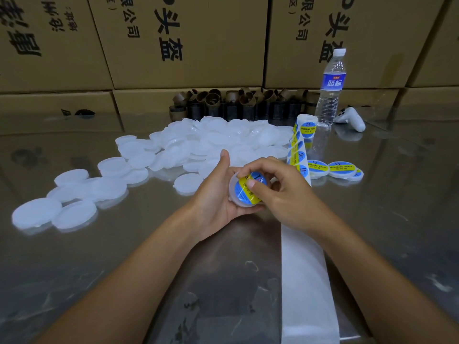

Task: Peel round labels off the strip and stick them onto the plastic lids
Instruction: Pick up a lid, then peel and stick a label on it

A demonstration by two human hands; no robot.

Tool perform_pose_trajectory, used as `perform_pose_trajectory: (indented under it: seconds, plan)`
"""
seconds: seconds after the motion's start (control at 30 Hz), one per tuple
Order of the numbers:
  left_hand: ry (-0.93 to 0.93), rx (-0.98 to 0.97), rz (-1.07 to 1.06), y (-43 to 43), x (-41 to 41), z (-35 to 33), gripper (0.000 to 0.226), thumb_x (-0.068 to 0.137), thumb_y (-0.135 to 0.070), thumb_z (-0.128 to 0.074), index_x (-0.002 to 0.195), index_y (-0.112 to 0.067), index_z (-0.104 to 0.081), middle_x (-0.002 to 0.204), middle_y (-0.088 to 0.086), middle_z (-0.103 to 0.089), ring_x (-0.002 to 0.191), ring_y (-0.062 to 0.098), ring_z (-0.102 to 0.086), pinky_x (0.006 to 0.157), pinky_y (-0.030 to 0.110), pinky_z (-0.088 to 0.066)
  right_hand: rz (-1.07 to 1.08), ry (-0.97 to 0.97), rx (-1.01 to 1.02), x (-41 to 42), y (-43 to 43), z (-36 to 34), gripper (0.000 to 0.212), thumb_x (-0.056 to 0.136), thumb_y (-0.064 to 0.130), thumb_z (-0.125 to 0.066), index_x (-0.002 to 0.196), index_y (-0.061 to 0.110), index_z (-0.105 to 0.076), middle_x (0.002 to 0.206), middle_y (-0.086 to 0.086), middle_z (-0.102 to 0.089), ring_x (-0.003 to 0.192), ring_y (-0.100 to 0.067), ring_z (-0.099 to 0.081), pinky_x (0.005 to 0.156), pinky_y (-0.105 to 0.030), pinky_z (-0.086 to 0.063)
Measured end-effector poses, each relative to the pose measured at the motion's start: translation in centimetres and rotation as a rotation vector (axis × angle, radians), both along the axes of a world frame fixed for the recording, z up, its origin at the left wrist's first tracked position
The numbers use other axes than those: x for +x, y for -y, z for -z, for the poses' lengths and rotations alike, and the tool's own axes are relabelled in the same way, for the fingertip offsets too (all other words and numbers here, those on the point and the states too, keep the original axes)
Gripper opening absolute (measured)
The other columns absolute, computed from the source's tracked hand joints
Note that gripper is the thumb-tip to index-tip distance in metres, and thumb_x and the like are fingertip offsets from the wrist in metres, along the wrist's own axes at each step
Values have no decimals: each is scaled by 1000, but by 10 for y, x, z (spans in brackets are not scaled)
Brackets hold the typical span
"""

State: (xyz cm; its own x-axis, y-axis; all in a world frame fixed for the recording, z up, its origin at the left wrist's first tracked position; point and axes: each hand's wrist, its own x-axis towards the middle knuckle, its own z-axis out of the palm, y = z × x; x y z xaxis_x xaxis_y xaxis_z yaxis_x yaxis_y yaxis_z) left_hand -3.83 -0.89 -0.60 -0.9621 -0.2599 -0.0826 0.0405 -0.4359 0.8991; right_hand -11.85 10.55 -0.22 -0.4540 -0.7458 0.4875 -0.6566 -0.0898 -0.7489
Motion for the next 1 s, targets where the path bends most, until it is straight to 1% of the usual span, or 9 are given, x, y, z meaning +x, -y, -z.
perform_pose_trajectory:
  seconds: [0.07,0.23,0.33,0.4,0.5,0.63,0.77,0.9,1.0]
  plan:
    - [-3,-4,7,0,1,0,78,97,-59,-16,135,3,-44,130,20,-59,115,30,-61,96,46,-49,11,-12,10,-1,1,1,35,88,8,-60,80,42,-60,93,-11,-59,78,-20,-52,71,-22,-42]
    - [-5,10,6,-2,1,-2,79,97,-59,-16,134,4,-44,124,19,-61,107,26,-63,91,43,-52,23,-27,28,-1,0,1,36,87,10,-62,78,44,-60,91,-9,-60,75,-18,-51,67,-19,-40]
    - [0,10,1,-2,1,-3,78,97,-59,-17,135,4,-43,127,21,-59,107,27,-63,90,43,-53,31,-29,34,-1,0,0,36,86,9,-62,77,44,-61,92,-9,-61,75,-23,-51,66,-21,-41]
    - [8,5,-8,-3,1,-3,78,97,-59,-17,136,4,-42,130,21,-57,108,28,-62,91,44,-52,34,-32,36,-2,0,0,37,86,8,-62,77,44,-60,92,-10,-61,74,-23,-51,65,-18,-40]
    - [7,-2,-8,-4,1,-3,78,97,-58,-18,135,4,-43,123,19,-60,106,27,-62,91,44,-51,36,-28,38,-2,0,0,36,86,8,-62,78,43,-60,92,-10,-61,74,-23,-52,65,-17,-39]
    - [12,-19,-7,-5,2,-4,78,96,-59,-18,135,4,-43,129,21,-58,110,28,-61,94,44,-50,37,-31,33,-2,0,1,35,86,7,-62,79,42,-61,92,-9,-62,73,-21,-52,66,-20,-41]
    - [13,-10,-2,-5,2,-4,78,96,-59,-18,137,4,-41,133,22,-55,111,28,-60,94,44,-50,46,-39,26,-3,0,1,35,85,6,-62,80,41,-61,92,-9,-62,71,-15,-51,65,-15,-40]
    - [-6,-13,31,-5,3,-3,75,97,-57,-19,134,5,-42,119,18,-62,104,26,-63,90,42,-54,63,-52,23,-3,0,1,36,84,5,-64,81,41,-62,89,-8,-61,66,-7,-47,63,-12,-37]
    - [-22,-13,69,-4,4,-1,62,98,-51,-25,124,0,-51,108,13,-65,98,23,-65,86,38,-56,87,-60,30,-3,-1,1,33,83,6,-65,84,39,-65,85,-10,-59,62,-5,-43,61,-13,-36]
